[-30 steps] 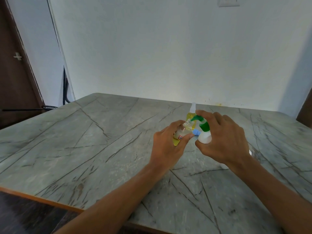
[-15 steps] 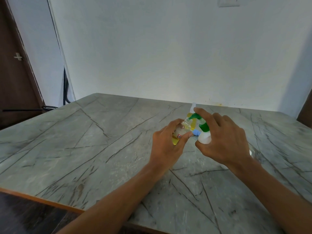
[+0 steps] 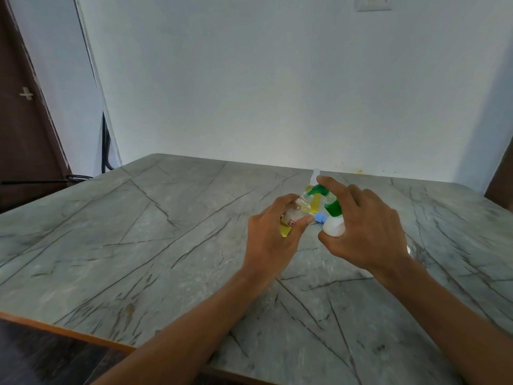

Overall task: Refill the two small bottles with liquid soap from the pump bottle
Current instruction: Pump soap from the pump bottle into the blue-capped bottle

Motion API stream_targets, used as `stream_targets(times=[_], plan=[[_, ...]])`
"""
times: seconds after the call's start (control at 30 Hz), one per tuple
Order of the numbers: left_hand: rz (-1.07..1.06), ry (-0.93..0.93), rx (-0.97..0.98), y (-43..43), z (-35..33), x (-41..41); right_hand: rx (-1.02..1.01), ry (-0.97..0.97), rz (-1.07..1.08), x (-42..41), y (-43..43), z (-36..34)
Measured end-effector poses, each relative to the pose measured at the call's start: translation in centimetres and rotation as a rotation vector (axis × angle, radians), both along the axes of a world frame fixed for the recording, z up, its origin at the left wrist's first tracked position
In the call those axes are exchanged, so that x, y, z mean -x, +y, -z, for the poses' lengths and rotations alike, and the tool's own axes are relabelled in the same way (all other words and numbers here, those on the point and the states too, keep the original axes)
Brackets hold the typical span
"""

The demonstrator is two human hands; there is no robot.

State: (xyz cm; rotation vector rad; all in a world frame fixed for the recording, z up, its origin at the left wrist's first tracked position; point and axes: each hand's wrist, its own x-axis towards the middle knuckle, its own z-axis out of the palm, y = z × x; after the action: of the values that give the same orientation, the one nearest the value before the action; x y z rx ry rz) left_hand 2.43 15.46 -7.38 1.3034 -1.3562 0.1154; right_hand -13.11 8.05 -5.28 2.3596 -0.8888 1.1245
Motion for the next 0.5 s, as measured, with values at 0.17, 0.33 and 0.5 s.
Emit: stream_targets(times=[0.17, 0.33, 0.5], plan=[[-0.001, -0.002, -0.018, 0.00, 0.05, 0.03, -0.001, -0.005, -0.003, -0.17, 0.03, 0.01], [0.006, -0.013, -0.031, -0.05, 0.28, 0.12, 0.010, -0.017, -0.004, -0.21, 0.12, 0.05], [0.032, -0.022, -0.037, 0.02, 0.41, 0.19, 0.006, -0.024, -0.002, -0.17, 0.12, 0.07]])
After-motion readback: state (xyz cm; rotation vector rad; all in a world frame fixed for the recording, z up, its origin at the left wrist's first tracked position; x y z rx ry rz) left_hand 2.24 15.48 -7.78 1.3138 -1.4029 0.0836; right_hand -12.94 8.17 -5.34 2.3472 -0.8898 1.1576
